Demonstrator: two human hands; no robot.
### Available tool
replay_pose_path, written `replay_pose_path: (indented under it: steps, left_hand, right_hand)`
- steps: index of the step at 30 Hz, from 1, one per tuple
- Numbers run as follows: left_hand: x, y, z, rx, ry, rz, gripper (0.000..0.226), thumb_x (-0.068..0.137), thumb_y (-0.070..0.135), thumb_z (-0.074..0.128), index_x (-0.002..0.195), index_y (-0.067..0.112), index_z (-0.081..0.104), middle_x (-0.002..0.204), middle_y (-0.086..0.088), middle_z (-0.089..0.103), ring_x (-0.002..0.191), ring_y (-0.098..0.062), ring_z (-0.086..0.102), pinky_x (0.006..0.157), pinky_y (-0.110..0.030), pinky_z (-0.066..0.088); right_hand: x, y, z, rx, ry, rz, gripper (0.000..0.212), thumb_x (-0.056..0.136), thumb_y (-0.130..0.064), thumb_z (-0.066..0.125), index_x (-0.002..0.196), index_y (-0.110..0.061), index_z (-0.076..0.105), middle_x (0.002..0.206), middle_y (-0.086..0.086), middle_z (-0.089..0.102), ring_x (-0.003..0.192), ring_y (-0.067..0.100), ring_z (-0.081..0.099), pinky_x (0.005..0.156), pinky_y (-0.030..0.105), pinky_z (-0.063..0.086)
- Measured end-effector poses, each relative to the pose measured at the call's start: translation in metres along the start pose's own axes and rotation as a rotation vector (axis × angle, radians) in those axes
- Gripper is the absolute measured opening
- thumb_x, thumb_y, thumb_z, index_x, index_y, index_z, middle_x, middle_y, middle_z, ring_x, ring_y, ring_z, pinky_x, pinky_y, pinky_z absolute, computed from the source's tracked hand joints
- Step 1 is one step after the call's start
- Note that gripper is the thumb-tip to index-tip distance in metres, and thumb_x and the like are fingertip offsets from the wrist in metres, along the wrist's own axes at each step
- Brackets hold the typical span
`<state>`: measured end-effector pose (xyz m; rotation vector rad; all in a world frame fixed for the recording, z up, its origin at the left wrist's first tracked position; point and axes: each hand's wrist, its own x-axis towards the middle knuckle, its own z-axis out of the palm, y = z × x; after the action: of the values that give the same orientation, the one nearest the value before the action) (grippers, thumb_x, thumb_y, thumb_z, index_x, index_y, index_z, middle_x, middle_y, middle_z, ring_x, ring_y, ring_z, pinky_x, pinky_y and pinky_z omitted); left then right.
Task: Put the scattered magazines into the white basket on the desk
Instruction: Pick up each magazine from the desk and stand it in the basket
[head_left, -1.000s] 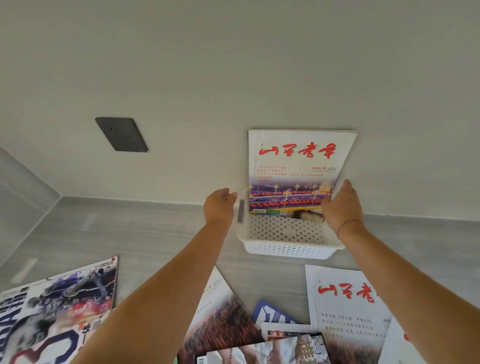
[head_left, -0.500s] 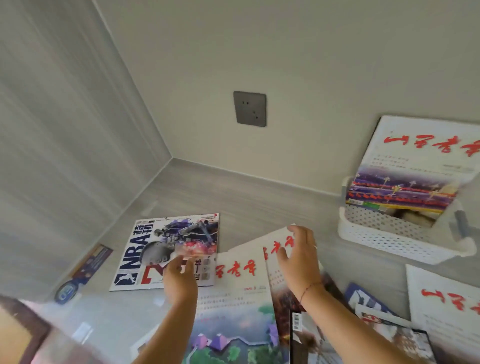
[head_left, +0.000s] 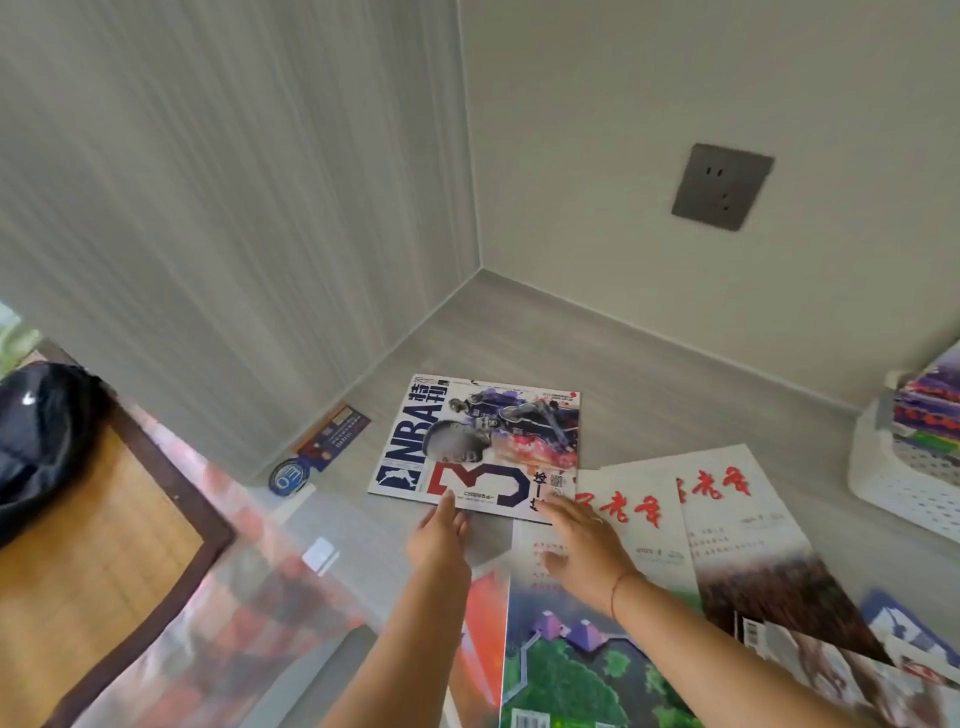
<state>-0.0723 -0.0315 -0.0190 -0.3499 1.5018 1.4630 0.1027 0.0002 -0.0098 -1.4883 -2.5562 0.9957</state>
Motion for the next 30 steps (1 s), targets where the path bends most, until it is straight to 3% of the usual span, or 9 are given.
replay_pose_path:
  steps: [3,8,12,17,21,24,28,30]
  left_hand:
    - [0.006,0.004,-0.002,-0.047,-0.089,-0.046,0.024,0.088,0.022,0.061,0.106,0.006,0.06,0.089,-0.007,0.067,0.071,-0.014,0.061,0.049,-0.016,0.05]
    - [0.011,0.007,0.012,-0.026,-0.219,-0.019,0.014,0.089,0.01,0.059,0.098,0.008,0.048,0.086,-0.013,0.063,0.074,-0.022,0.061,0.068,-0.03,0.052]
    - [0.016,0.006,0.028,0.083,-0.199,0.099,0.027,0.086,-0.006,0.054,0.107,0.01,0.049,0.095,-0.012,0.063,0.085,-0.029,0.064,0.074,-0.039,0.053]
    - [0.019,0.013,0.035,0.181,-0.248,0.211,0.033,0.086,-0.005,0.054,0.107,0.02,0.051,0.097,-0.003,0.066,0.088,-0.023,0.065,0.067,-0.033,0.054]
    - [0.009,0.034,0.048,0.35,-0.428,0.314,0.026,0.087,-0.002,0.055,0.107,0.013,0.058,0.103,-0.007,0.07,0.095,-0.024,0.067,0.081,-0.038,0.055]
    - [-0.003,0.05,0.054,0.434,-0.629,0.355,0.026,0.088,-0.003,0.053,0.11,0.009,0.06,0.112,-0.014,0.068,0.104,-0.032,0.064,0.092,-0.047,0.051]
    - [-0.019,0.062,0.07,0.571,-0.871,0.398,0.026,0.089,0.004,0.054,0.114,0.006,0.062,0.114,-0.015,0.068,0.105,-0.032,0.065,0.09,-0.044,0.053]
    - [-0.027,0.063,0.08,0.628,-0.951,0.375,0.025,0.09,0.009,0.055,0.113,0.011,0.064,0.112,-0.01,0.07,0.104,-0.028,0.066,0.085,-0.037,0.055]
  right_hand:
    - [0.003,-0.001,-0.004,0.033,-0.01,0.018,0.063,0.089,-0.022,0.054,0.145,-0.027,0.027,0.155,-0.007,0.025,0.143,0.013,0.02,0.118,0.031,0.015]
    - [0.005,-0.005,-0.011,0.083,-0.083,0.056,0.067,0.088,-0.025,0.057,0.146,-0.028,0.024,0.154,-0.006,0.027,0.142,0.015,0.024,0.117,0.032,0.021]
    - [0.007,-0.008,-0.013,0.118,-0.101,0.083,0.069,0.086,-0.03,0.058,0.146,-0.029,0.023,0.154,-0.005,0.027,0.141,0.016,0.027,0.116,0.032,0.024]
    - [0.008,-0.007,-0.021,0.302,-0.093,0.112,0.073,0.085,-0.033,0.061,0.146,-0.031,0.021,0.153,-0.005,0.029,0.139,0.016,0.03,0.113,0.034,0.029]
    - [0.013,0.0,-0.054,0.467,0.138,0.142,0.067,0.081,-0.035,0.067,0.139,-0.029,0.032,0.14,-0.008,0.039,0.131,0.013,0.036,0.109,0.035,0.031]
    - [0.02,0.01,-0.089,0.566,0.249,0.164,0.076,0.076,-0.042,0.07,0.139,-0.03,0.029,0.138,-0.013,0.036,0.127,0.009,0.033,0.105,0.037,0.029]
    - [0.031,0.031,-0.133,0.637,0.338,0.252,0.104,0.069,-0.043,0.076,0.147,-0.031,0.007,0.158,0.0,0.015,0.143,0.024,0.019,0.114,0.046,0.02]
    - [0.031,0.038,-0.153,0.84,0.372,0.234,0.106,0.061,-0.031,0.082,0.144,-0.025,0.016,0.152,0.006,0.03,0.139,0.027,0.03,0.114,0.049,0.023]
